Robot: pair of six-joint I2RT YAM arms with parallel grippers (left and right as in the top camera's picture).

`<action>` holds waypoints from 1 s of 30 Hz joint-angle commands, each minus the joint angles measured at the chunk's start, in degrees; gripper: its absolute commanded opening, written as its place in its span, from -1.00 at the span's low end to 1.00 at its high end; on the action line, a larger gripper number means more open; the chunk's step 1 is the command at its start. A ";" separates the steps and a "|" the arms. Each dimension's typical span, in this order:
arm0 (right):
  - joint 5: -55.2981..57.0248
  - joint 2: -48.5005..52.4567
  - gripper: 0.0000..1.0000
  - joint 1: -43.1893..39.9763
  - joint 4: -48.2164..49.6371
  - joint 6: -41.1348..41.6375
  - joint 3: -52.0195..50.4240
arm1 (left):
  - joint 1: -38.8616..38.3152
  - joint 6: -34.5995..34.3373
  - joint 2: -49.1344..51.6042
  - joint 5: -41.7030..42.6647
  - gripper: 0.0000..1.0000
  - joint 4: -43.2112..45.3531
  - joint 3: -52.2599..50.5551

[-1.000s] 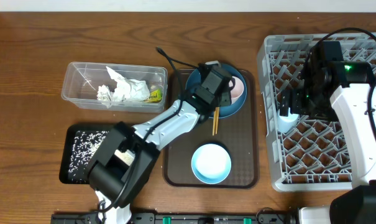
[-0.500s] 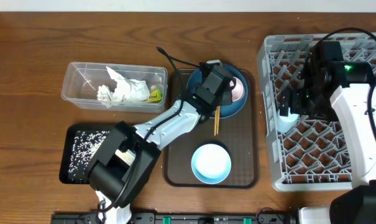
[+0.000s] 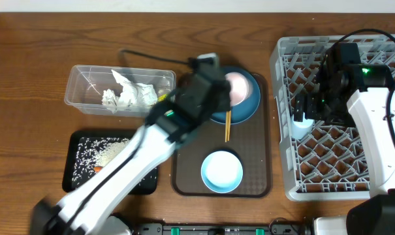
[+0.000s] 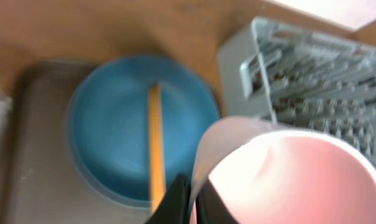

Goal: Sort waste into correct bins and load items into the dishwasher rack
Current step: 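Reach the left gripper to the pink cup and grasp it, then lift the pink cup and carry it toward the right gripper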

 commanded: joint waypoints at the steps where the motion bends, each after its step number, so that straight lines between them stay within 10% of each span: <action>1: -0.13 -1.09 0.99 -0.24 -0.04 0.20 0.94 | 2.45 0.83 -8.22 1.57 -0.88 -6.93 0.76; 10: -0.13 -1.09 0.99 -0.24 -0.07 0.20 0.94 | 6.10 19.52 -31.74 7.23 -0.87 -18.05 0.74; 17: -0.13 -1.09 0.98 -0.24 -0.07 0.20 0.94 | 6.10 11.26 -43.76 8.09 -0.88 -25.11 0.74; 30: -9.33 -1.11 0.99 -0.26 -1.09 -0.04 1.31 | 6.10 8.20 -34.86 40.63 -0.87 -22.77 0.74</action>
